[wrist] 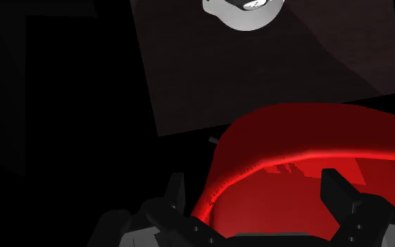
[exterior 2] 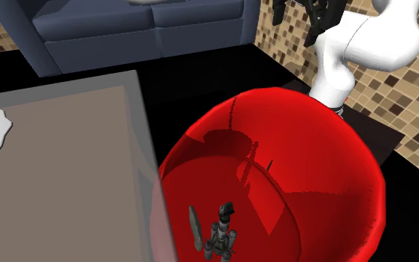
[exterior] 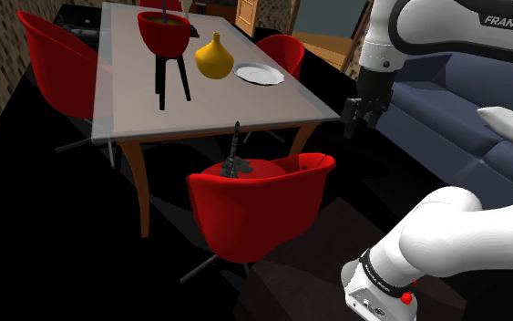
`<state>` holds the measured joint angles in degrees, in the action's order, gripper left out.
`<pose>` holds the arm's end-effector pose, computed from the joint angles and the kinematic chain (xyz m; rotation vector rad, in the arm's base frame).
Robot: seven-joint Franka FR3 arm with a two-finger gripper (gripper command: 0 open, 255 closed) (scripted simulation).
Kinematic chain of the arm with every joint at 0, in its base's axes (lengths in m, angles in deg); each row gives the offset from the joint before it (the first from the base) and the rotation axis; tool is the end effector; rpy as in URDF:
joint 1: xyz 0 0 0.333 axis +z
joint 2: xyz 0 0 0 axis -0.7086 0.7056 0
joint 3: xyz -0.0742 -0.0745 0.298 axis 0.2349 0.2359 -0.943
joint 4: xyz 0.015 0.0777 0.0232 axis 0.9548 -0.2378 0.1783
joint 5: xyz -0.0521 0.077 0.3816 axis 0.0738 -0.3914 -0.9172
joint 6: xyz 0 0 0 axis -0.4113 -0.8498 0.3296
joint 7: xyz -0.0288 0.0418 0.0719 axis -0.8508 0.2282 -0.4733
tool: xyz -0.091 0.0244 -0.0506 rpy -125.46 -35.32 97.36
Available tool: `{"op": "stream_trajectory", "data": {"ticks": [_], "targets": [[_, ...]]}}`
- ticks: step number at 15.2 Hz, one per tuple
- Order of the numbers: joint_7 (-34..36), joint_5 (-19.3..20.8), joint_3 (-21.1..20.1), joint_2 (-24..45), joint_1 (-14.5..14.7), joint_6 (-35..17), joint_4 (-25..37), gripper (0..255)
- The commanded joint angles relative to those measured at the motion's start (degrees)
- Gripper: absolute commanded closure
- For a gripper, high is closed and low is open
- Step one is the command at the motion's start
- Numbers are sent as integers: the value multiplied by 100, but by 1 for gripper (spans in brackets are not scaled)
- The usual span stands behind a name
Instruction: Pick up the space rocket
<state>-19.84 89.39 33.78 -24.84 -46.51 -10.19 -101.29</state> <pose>0.2931 -0.0297 0.5455 3.0050 -0.2507 -0.2840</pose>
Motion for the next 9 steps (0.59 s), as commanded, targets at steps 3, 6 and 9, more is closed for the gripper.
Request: {"op": "stream_trajectory", "data": {"ticks": [3, 6, 9], "targets": [[-55, 3, -37, 429, 81, -302, 64, 0], [-135, 12, -100, 1090, 195, -721, 212, 0], [-213, 30, -172, 1765, 298, -1093, 420, 0]]}}
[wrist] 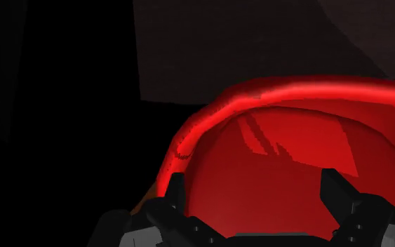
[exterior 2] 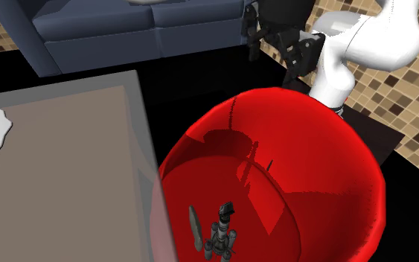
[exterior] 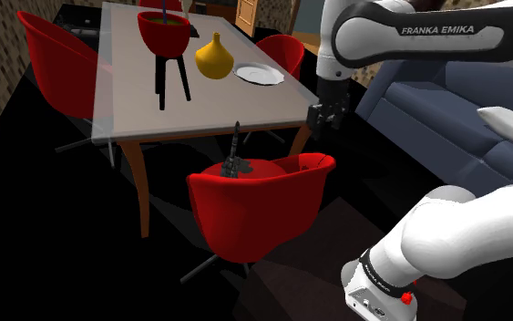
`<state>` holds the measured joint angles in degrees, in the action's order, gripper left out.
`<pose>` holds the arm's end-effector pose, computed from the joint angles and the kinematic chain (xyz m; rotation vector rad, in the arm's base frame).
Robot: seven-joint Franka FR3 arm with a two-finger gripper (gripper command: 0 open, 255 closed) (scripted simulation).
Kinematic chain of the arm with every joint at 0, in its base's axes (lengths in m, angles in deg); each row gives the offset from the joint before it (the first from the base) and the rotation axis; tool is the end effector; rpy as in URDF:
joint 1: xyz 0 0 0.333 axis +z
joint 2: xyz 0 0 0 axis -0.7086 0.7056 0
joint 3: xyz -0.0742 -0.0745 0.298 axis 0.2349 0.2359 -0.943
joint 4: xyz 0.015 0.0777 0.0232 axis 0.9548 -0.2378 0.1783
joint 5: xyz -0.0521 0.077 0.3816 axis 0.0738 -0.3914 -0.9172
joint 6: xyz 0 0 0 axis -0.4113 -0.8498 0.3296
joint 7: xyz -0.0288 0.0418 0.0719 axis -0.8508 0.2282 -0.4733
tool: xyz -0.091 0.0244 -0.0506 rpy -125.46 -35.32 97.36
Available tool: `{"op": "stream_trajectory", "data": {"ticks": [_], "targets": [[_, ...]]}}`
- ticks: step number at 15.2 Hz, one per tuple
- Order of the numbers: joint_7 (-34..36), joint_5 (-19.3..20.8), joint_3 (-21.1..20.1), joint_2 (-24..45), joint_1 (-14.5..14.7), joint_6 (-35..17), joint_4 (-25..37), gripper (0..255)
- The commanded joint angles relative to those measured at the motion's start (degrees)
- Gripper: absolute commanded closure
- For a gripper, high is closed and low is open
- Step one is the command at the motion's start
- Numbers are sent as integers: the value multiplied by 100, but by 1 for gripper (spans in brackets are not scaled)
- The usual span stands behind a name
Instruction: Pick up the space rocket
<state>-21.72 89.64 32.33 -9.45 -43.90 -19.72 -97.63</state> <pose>0.3728 -0.0043 0.4957 2.9844 -0.0718 -0.3345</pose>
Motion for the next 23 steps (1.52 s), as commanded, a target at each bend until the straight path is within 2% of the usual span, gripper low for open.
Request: {"op": "stream_trajectory", "data": {"ticks": [1, 12, 23], "targets": [[-50, 14, -53, 452, 69, -253, 138, 0], [-267, 228, -384, 2942, 389, -1090, 1434, 0], [-452, 659, -653, 5407, 806, -1194, 3408, 0]]}}
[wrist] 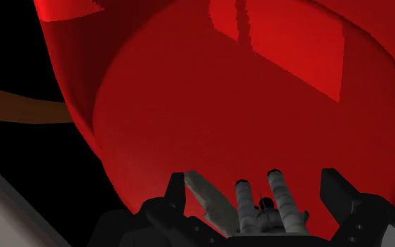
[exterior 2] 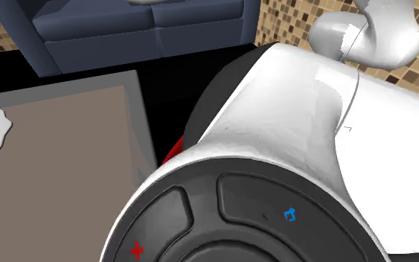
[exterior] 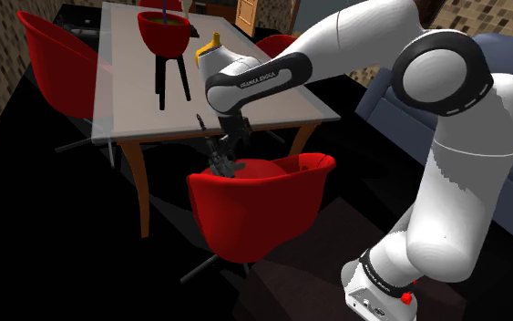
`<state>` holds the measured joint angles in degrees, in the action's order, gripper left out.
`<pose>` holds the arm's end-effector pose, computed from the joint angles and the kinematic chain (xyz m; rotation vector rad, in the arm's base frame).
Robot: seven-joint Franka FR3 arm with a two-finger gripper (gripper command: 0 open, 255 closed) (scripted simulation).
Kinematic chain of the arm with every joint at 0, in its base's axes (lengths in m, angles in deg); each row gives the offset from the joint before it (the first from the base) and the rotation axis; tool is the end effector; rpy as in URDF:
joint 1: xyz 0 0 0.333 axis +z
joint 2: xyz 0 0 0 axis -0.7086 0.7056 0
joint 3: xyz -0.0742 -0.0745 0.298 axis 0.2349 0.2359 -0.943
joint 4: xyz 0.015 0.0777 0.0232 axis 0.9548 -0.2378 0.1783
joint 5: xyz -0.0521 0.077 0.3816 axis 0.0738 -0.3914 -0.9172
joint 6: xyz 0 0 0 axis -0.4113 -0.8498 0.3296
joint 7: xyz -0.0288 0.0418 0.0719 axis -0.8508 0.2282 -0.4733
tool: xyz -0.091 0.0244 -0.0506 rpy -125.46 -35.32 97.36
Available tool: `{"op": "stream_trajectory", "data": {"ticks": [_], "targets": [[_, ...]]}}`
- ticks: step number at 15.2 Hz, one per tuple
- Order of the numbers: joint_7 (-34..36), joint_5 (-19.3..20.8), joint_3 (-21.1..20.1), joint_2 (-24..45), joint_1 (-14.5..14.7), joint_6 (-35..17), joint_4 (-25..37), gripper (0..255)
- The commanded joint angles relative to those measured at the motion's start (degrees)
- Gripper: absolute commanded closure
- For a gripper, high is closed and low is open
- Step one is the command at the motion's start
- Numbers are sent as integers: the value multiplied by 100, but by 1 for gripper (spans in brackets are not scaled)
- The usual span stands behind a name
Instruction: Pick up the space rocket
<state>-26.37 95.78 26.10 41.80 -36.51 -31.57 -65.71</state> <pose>0.5872 0.1332 0.3067 2.8431 0.5032 -0.4818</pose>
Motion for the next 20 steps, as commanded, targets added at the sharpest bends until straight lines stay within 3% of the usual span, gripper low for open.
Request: {"op": "stream_trajectory", "data": {"ticks": [1, 3, 12, 13, 20], "targets": [[-11, 87, -45, 509, 116, 16, 433, 0], [-45, 139, -61, 793, 181, 54, 712, 0], [51, 203, -31, 1128, 192, -358, 624, 0], [57, 202, -32, 1132, 196, -358, 626, 255], [55, 202, -32, 1132, 195, -357, 627, 255]]}}
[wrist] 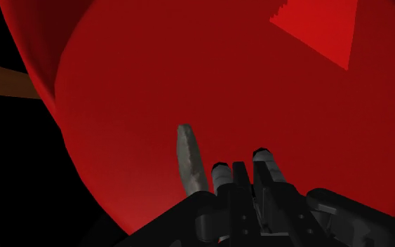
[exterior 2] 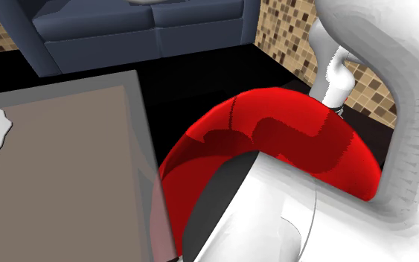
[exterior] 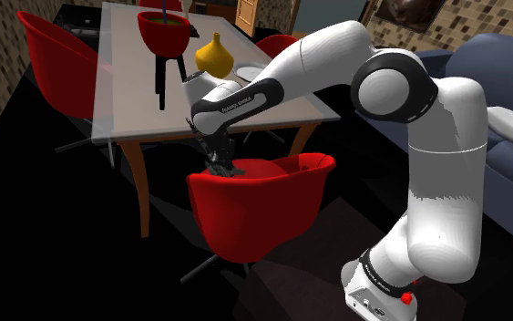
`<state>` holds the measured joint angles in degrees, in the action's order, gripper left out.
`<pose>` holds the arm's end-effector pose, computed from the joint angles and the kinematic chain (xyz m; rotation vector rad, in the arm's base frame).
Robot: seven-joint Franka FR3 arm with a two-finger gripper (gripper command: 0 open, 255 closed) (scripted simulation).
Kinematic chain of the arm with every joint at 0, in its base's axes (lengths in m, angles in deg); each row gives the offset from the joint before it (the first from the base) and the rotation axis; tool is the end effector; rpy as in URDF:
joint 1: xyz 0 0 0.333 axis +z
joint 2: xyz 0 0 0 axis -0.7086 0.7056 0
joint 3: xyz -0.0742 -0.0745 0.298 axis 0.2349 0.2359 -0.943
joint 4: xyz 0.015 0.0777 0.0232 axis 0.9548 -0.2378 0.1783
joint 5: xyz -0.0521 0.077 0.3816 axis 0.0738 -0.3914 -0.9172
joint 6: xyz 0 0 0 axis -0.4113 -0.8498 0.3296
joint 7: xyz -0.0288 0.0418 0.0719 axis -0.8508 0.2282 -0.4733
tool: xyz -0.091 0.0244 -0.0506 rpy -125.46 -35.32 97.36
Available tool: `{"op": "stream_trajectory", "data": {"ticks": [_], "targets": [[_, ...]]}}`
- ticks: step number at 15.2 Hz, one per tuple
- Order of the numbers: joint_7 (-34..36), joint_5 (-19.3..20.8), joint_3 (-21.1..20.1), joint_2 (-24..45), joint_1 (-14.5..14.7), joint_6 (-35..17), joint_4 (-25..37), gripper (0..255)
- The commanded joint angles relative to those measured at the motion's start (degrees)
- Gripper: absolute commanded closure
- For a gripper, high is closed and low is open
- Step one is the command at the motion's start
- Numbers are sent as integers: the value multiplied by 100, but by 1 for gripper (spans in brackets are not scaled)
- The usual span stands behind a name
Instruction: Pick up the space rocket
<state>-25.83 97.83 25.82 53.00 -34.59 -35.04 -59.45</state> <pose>0.6102 0.1616 0.2327 2.8127 0.5801 -0.5045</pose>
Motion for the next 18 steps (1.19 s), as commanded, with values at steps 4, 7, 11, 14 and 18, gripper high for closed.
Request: {"op": "stream_trajectory", "data": {"ticks": [4, 7, 11, 14, 18], "targets": [[-28, -19, -12, -86, -4, 96, 12, 255], [-66, -45, -24, -218, -8, 259, 47, 255], [-118, -77, -38, -385, -11, 482, 110, 255], [-156, -100, -48, -501, -13, 655, 171, 255], [-197, -123, -56, -615, -13, 840, 248, 255]]}}
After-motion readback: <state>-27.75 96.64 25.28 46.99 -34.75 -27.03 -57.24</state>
